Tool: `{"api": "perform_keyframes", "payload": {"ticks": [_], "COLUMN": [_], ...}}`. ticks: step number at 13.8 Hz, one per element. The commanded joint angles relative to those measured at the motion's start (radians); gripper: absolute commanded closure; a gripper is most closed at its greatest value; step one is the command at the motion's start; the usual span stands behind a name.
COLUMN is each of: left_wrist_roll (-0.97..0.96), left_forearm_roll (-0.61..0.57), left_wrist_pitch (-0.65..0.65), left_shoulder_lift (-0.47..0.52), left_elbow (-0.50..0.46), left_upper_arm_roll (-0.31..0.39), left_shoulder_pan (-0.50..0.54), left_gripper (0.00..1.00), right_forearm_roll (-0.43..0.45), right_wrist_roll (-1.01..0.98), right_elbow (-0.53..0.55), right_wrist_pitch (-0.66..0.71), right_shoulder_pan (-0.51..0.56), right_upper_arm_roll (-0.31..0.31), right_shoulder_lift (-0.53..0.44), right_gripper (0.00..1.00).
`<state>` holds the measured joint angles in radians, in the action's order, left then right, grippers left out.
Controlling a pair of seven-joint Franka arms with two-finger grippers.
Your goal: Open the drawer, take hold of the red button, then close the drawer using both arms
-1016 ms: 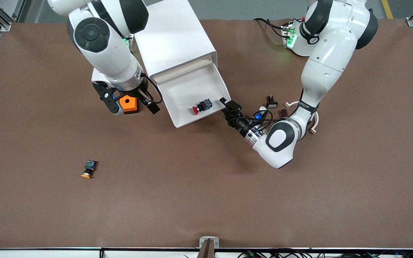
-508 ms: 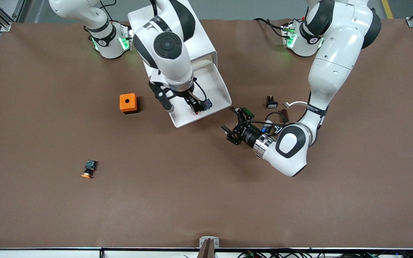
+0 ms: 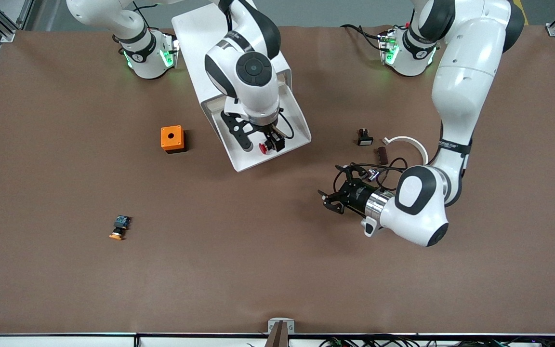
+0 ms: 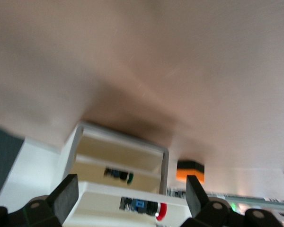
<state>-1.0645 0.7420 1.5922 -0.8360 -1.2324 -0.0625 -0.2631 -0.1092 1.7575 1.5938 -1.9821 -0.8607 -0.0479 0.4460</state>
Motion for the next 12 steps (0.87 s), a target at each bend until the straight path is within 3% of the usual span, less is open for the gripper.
{"api": "perform_keyframes", "payload": {"ticks": [1,6,10,12], "left_wrist_roll": [0.052,0.051,0.031,0.023], "left_forearm_roll": [-0.145,-0.324,-0.447,-0.472], "left_wrist_pitch": [0.113,0.379,0.442,0.466], "left_shoulder_lift": [0.084,0.141,0.182,0.202], "left_elbow": [-0.032,-0.053,-0.107,-0.145], "left_upper_arm_roll": [0.0,-0.014,-0.014,-0.01], "left_shoulder_pan": [-0.039,-0.1,-0.143,-0.163], "left_gripper": [0.01,0.01,0.01,0.01], "right_forearm_roll": [0.006,0.022,0.054,0.074], "right_wrist_roll": [0.046,0.066,0.065,0.062], "right_elbow": [-0.049,-0.051,-0.051,-0.051], "right_wrist_pitch": [0.016,0.014,0.0,-0.004], "right_shoulder_pan": [-0.032,-0.054,-0.049,-0.046], "right_upper_arm_roll": [-0.012,-0.015,-0.016,-0.016], "right_shoulder_lift": [0.039,0.063,0.091,0.094], "right_gripper": [0.0,0.03,0.04,0.19]}}
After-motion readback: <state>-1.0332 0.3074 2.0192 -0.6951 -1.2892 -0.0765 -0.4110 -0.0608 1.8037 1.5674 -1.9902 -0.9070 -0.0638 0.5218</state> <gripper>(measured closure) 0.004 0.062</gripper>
